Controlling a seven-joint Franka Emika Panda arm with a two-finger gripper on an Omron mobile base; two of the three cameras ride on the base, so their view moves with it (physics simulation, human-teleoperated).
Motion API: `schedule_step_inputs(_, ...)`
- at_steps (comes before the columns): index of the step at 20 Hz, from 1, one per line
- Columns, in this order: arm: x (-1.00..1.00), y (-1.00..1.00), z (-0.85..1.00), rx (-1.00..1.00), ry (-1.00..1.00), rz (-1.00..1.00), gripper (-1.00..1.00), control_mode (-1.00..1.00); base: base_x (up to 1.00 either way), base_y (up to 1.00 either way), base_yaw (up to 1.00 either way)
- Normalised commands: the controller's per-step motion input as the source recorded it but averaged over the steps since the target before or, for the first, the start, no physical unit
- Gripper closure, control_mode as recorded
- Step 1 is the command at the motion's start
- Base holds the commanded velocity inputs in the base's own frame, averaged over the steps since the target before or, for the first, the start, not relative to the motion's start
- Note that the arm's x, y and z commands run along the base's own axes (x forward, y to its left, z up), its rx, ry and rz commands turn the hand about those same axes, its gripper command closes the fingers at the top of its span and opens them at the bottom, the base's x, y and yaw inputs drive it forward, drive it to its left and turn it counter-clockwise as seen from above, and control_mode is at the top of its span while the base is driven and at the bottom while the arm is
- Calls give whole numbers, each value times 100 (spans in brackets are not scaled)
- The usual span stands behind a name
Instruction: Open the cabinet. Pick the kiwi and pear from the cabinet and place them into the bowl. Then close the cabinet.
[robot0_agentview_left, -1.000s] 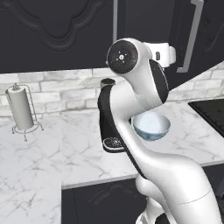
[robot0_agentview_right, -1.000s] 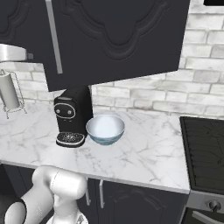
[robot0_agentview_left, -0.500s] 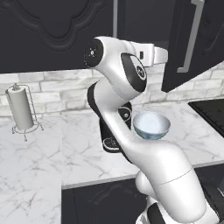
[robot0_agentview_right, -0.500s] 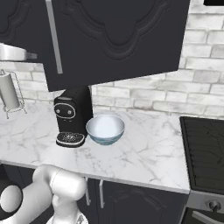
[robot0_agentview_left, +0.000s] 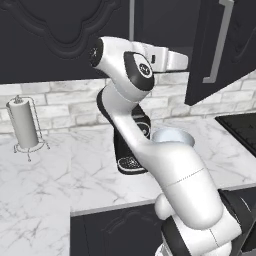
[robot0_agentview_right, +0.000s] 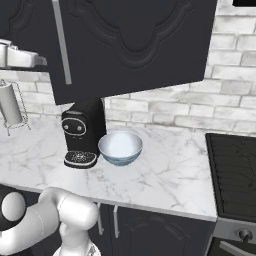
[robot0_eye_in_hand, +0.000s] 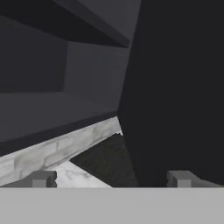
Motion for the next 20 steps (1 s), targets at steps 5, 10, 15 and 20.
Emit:
schedule_step_inputs(5,9,-5,0,-3,-10,-21,-100,-100,0,0,0)
schedule_step_inputs(10,0,-10,0,-2,-8,-22,-100,-100,0,0,0)
schedule_step_inputs(15,0,-39,0,0,-1,-22,-100,-100,0,0,0)
schedule_step_inputs(20,0,-56,0,0,-1,-19,-100,-100,0,0,0)
